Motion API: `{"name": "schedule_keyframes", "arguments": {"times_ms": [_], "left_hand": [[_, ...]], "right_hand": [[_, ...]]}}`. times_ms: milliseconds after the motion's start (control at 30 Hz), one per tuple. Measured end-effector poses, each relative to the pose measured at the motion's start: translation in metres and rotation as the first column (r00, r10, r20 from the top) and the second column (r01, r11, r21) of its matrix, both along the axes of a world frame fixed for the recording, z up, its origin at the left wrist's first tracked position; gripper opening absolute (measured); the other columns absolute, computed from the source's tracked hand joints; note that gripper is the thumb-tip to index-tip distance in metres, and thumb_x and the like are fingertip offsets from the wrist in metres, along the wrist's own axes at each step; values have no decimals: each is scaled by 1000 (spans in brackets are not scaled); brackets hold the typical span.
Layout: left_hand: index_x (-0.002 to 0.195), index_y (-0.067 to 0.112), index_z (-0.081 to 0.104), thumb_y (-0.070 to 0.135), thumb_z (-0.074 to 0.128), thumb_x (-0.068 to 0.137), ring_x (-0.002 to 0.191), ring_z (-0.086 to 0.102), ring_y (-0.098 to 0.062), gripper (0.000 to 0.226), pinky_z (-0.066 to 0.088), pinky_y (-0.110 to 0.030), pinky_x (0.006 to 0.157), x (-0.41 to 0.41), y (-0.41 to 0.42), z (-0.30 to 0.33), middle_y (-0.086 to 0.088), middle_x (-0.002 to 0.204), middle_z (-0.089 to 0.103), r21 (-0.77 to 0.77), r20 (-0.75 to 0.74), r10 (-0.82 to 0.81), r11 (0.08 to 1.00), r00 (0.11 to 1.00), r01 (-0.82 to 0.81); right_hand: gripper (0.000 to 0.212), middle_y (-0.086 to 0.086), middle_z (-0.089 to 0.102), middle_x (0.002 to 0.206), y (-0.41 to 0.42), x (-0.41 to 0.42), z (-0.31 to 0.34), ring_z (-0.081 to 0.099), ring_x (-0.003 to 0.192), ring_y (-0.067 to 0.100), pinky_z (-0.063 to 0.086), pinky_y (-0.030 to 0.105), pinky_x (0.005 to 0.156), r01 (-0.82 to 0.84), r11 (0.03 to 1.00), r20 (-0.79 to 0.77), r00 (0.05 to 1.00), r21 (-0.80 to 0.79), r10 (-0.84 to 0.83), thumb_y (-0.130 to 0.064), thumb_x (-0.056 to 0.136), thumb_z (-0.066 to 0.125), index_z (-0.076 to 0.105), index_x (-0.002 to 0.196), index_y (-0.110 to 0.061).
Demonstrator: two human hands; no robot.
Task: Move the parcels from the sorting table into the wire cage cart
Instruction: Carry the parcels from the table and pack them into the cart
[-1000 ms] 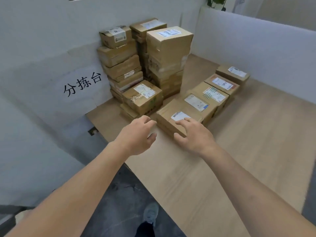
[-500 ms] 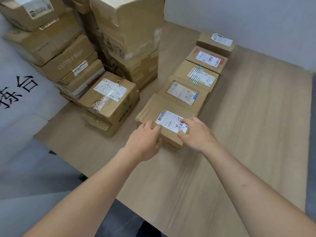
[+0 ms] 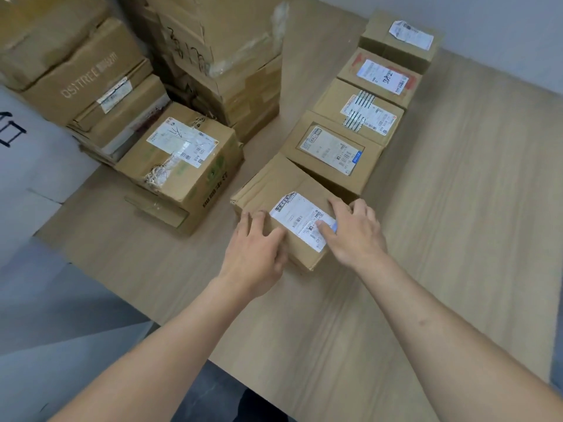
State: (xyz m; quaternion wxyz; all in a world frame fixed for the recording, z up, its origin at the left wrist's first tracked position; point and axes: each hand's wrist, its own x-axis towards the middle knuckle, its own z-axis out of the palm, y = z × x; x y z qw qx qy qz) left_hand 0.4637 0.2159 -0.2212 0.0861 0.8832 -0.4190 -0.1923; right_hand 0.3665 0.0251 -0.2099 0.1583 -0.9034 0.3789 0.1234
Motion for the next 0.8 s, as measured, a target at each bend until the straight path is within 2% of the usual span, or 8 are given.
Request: {"name": "schedule_keyframes", "arguments": {"times_ms": [133,200,267,300,367,500,633,800], "left_hand": [[137,22,35,32,52,101,153,11,-51,41,42,-52,108,-4,11,3,-26,166,3,58,-67,185,982,981,-181],[143,28,28,33,52,102,141,37,-51,47,51,-47,88,-3,19,4,-26,165,-6,71,-143,266,964,953,-258],[149,37,20,39,52,103,108,61,-44,55,51,-44,77,1,28,2,-23,161,7,72,-240,299,954,924,-290],[152,42,15,41,51,104,99,62,-39,60,52,-44,79,3,33,0,-21,154,22,64,-296,296,955,908,-291],[158,49,5,47,50,104,98,58,-30,71,51,-43,87,4,42,-5,-9,134,39,45,-390,256,965,884,-260],[161,51,2,48,57,102,103,52,-21,81,44,-32,92,1,50,-11,-3,131,34,26,-504,216,972,836,-235],[161,50,5,46,61,101,114,50,-20,83,41,-30,98,-8,58,-5,-2,138,33,-9,-517,228,962,825,-272],[160,51,6,46,62,100,124,47,-20,82,36,-27,99,-33,74,5,-1,143,32,-51,-511,277,935,814,-350]], "right_hand": [[70,12,53,137,30,-11,-2,58,119,38,46,45,93,13,994,-62,998,110,-6,-61,103,42,14,158,-29],[75,10,52,139,43,-16,-8,58,119,38,49,47,92,39,974,-25,999,221,-34,-61,102,43,4,159,-34],[76,6,43,142,51,-19,-12,57,119,35,50,49,94,8,946,53,998,325,-26,-58,103,45,-3,159,-42],[76,4,39,143,54,-19,-13,56,119,33,49,48,95,-20,928,81,997,372,-11,-56,104,46,-6,159,-46],[76,2,35,146,58,-19,-15,54,124,30,45,40,94,-65,899,123,992,433,12,-52,105,47,-5,160,-50],[74,3,38,142,67,-21,-16,54,125,27,38,33,89,-78,890,151,989,448,11,-51,103,51,6,162,-49],[75,4,41,138,72,-30,-11,52,125,27,43,37,97,-109,889,184,983,445,28,-52,102,54,9,161,-48],[75,2,41,133,81,-43,3,54,119,25,45,38,93,-176,893,231,969,413,85,-51,102,55,10,161,-48]]}}
